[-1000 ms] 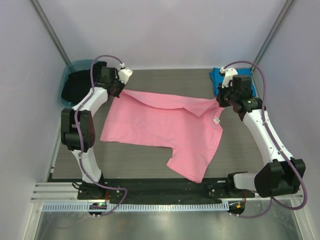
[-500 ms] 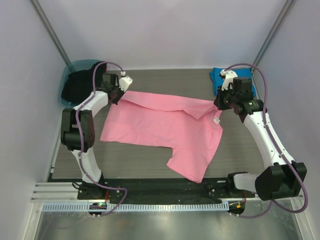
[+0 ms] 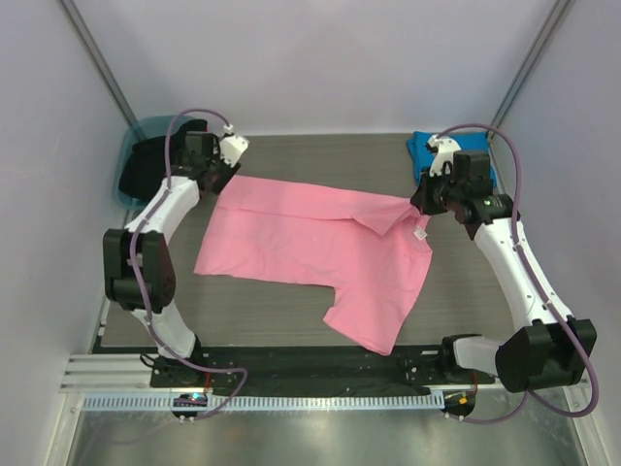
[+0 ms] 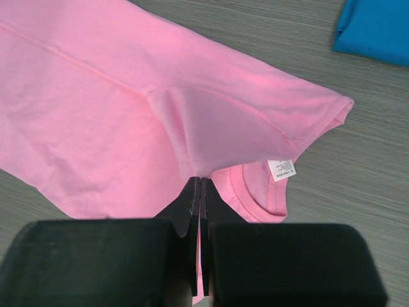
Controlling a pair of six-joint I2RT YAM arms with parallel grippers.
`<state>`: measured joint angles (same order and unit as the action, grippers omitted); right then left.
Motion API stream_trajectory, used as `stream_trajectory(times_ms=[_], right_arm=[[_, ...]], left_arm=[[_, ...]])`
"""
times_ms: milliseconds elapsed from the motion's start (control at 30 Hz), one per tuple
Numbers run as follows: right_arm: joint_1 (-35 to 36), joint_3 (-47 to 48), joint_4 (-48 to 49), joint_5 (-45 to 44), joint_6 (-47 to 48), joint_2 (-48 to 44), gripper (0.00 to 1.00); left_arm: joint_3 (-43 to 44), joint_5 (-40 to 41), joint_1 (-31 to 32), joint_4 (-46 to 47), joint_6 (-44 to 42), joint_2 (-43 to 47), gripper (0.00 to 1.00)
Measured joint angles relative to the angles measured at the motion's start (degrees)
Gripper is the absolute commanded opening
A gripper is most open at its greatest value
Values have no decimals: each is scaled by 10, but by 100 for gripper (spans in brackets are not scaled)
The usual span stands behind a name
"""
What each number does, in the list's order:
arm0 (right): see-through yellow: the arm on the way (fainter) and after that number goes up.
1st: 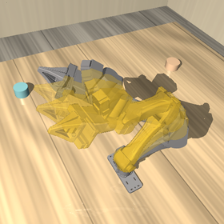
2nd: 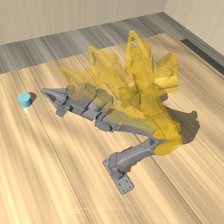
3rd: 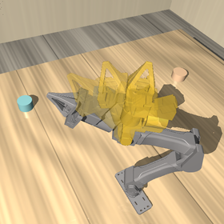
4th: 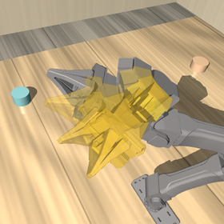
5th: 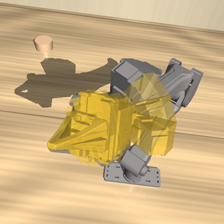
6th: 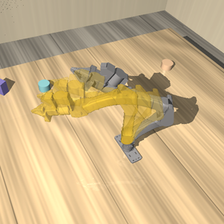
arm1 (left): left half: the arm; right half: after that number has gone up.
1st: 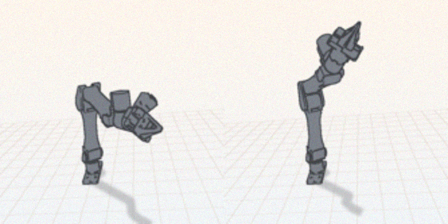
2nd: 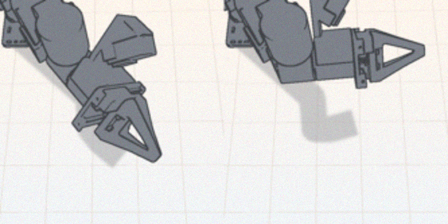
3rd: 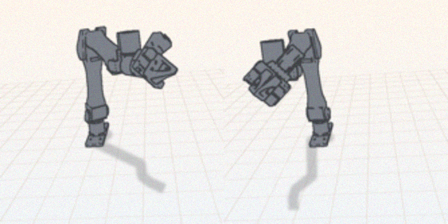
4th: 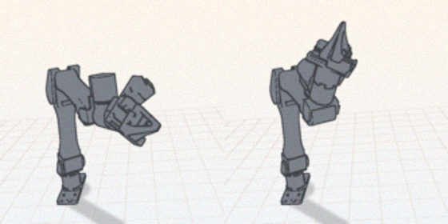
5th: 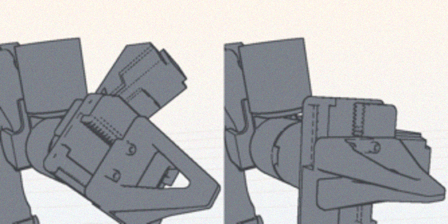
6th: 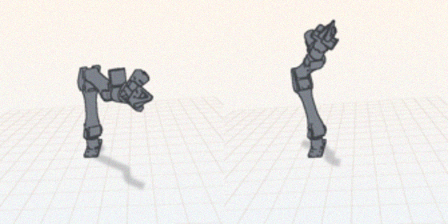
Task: Fold and stack the t-shirts
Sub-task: Fold the tshirt
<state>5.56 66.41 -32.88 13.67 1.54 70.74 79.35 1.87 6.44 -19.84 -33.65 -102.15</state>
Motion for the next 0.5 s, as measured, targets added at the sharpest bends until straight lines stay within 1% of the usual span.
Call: stream_trajectory(times_ms=[100, 233, 367, 500], right_arm=[[0, 0, 0, 2, -2, 0, 1], [0, 0, -1, 3, -4, 0, 1], [0, 0, -1, 2, -4, 0, 1], [0, 0, -1, 2, -4, 1, 1]], left_arm=[[18, -11, 1, -11, 13, 29, 49], [50, -34, 9, -32, 32, 17, 42], [63, -60, 17, -59, 61, -32, 35], [73, -68, 19, -83, 85, -103, 31]])
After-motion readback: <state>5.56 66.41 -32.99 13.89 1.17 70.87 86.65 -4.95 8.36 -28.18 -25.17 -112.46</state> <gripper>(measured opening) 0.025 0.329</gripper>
